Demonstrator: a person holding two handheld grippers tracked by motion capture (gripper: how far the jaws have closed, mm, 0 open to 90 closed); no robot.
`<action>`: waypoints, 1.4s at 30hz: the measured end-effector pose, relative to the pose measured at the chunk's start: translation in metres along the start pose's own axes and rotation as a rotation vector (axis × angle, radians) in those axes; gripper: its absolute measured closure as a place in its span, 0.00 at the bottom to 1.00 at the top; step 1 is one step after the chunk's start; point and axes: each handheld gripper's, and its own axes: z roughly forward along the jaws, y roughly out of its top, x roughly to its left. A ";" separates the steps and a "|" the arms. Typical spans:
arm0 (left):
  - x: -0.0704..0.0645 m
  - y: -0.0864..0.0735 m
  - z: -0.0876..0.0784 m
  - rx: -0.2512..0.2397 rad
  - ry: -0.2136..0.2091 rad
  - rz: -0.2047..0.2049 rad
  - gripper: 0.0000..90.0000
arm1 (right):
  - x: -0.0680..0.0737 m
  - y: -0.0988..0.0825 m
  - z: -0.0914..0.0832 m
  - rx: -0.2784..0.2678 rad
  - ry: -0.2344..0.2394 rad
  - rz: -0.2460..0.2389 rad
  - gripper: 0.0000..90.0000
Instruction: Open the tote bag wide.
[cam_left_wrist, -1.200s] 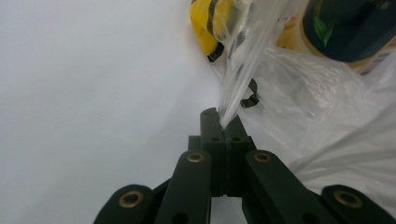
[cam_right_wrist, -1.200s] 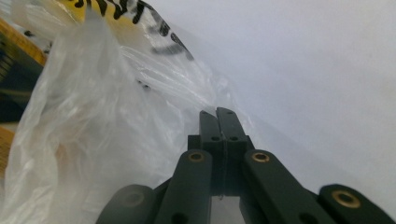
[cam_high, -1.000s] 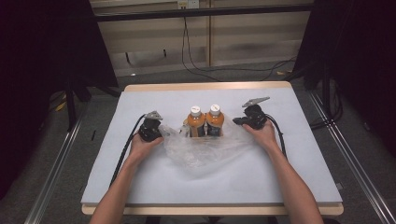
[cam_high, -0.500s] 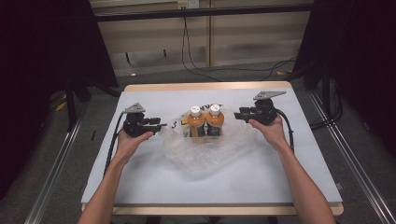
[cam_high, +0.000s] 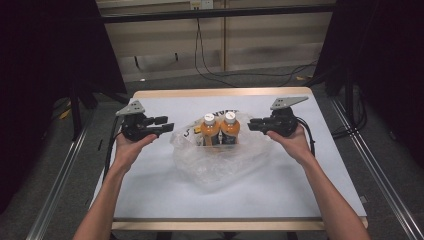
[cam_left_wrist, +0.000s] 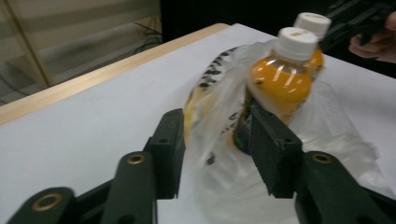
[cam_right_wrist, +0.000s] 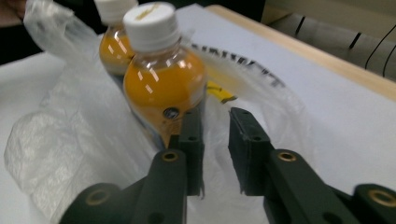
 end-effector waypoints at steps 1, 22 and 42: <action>-0.006 0.004 0.007 0.015 -0.022 0.039 0.68 | 0.002 0.000 0.004 0.036 0.012 -0.018 0.91; -0.040 -0.028 0.107 0.458 -0.101 0.211 0.95 | -0.005 -0.022 0.072 0.415 0.022 -0.112 1.00; -0.040 -0.048 0.087 0.643 -0.060 0.307 1.00 | -0.011 -0.035 0.046 0.699 -0.115 -0.350 0.96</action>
